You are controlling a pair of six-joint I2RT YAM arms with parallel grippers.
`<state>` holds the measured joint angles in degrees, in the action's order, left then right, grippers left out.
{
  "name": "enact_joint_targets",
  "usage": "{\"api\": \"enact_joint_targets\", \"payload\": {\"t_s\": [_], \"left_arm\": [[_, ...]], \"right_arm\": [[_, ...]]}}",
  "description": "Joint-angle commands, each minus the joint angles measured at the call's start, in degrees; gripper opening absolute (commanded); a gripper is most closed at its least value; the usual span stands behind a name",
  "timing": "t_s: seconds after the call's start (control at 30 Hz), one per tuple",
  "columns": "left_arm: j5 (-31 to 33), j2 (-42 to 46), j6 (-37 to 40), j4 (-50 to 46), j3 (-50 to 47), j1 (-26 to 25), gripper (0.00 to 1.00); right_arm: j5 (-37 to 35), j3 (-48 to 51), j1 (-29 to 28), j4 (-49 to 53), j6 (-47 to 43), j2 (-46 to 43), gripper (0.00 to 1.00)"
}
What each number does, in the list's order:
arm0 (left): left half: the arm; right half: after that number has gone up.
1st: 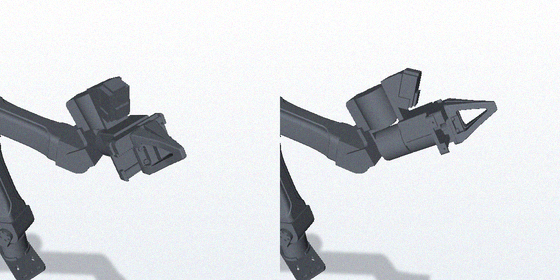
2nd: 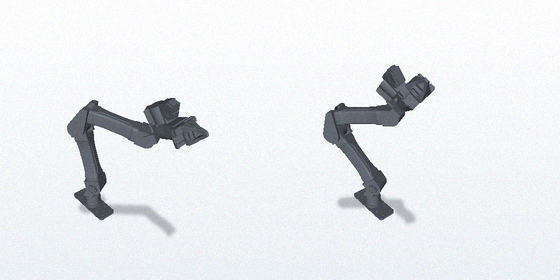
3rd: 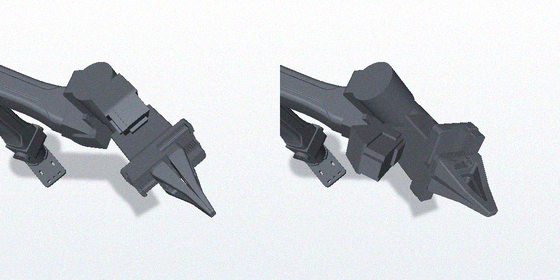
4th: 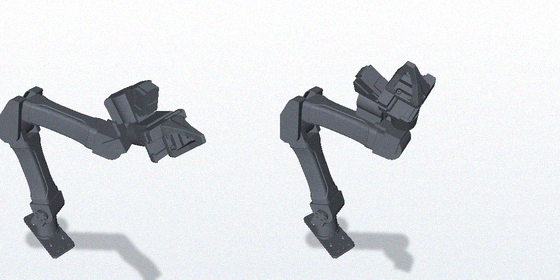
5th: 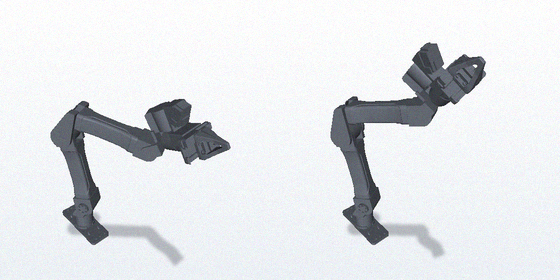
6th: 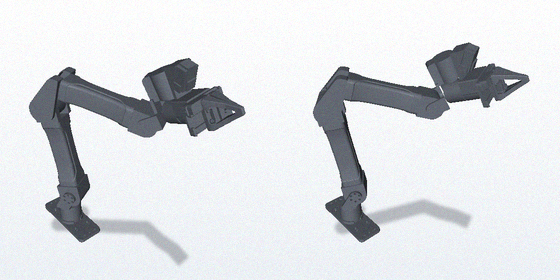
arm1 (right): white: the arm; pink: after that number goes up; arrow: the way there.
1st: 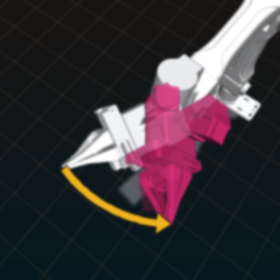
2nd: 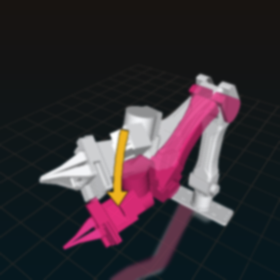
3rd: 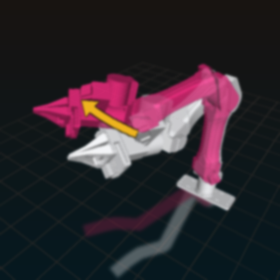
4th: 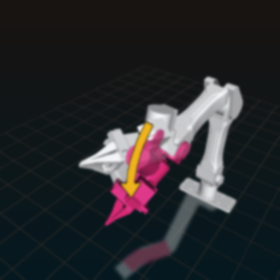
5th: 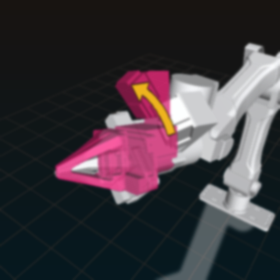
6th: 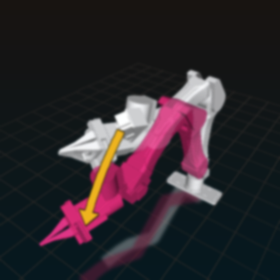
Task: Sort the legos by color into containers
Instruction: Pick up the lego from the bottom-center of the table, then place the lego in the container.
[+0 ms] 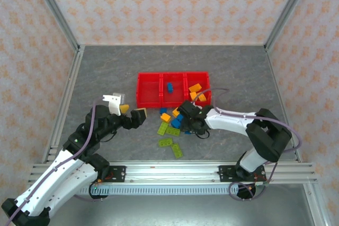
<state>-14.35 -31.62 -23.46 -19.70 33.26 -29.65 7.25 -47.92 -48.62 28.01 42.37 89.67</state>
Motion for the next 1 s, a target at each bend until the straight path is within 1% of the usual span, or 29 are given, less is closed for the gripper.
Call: {"api": "enact_joint_targets", "payload": {"t_s": [0.0, 0.13, 0.3, 0.33, 0.47, 0.57, 0.67, 0.8, 0.97], "left_arm": [[0.46, 0.41, 1.16, 1.59, -0.44, -0.27, 0.99], [0.53, 0.76, 1.16, 1.69, -0.57, -0.31, 0.99], [0.61, 0.61, 1.18, 1.69, -0.56, -0.39, 0.99], [0.71, 0.59, 1.11, 1.69, -0.52, -0.35, 0.99], [0.72, 0.1, 1.07, 1.6, -0.48, -0.39, 0.99], [0.62, -0.09, 1.19, 1.6, -0.48, -0.32, 0.99], [0.55, -0.11, 1.16, 1.62, -0.51, -0.33, 0.99], [0.85, 0.06, 1.15, 1.6, -0.5, -0.32, 0.99], [0.73, 0.15, 1.24, 1.69, -0.5, -0.33, 0.99]], "right_arm": [[-3.87, -1.65, -0.27, 1.22, -1.23, 1.46, 0.54], [-5.85, -2.02, -0.31, 2.66, -2.61, 1.67, 0.47], [-7.5, -3.82, -0.33, 5.5, -4.78, 0.68, 0.32], [-7.64, -4.25, -0.26, 5.92, -5.21, 0.24, 0.3], [-8.59, -7.94, -0.33, 8.93, -7.13, -2.8, 0.28], [-10.07, -13.48, -0.26, 11.51, -9.35, -5.06, 0.27], [-11.47, -19.98, 0.36, 13.45, -12.14, -5.15, 0.27], [-12.4, -28.17, 2.64, 11.68, -17.6, -1.8, 0.27], [-10.49, -39.25, 5.18, 10.53, -22.41, 6.81, 0.28]]}}
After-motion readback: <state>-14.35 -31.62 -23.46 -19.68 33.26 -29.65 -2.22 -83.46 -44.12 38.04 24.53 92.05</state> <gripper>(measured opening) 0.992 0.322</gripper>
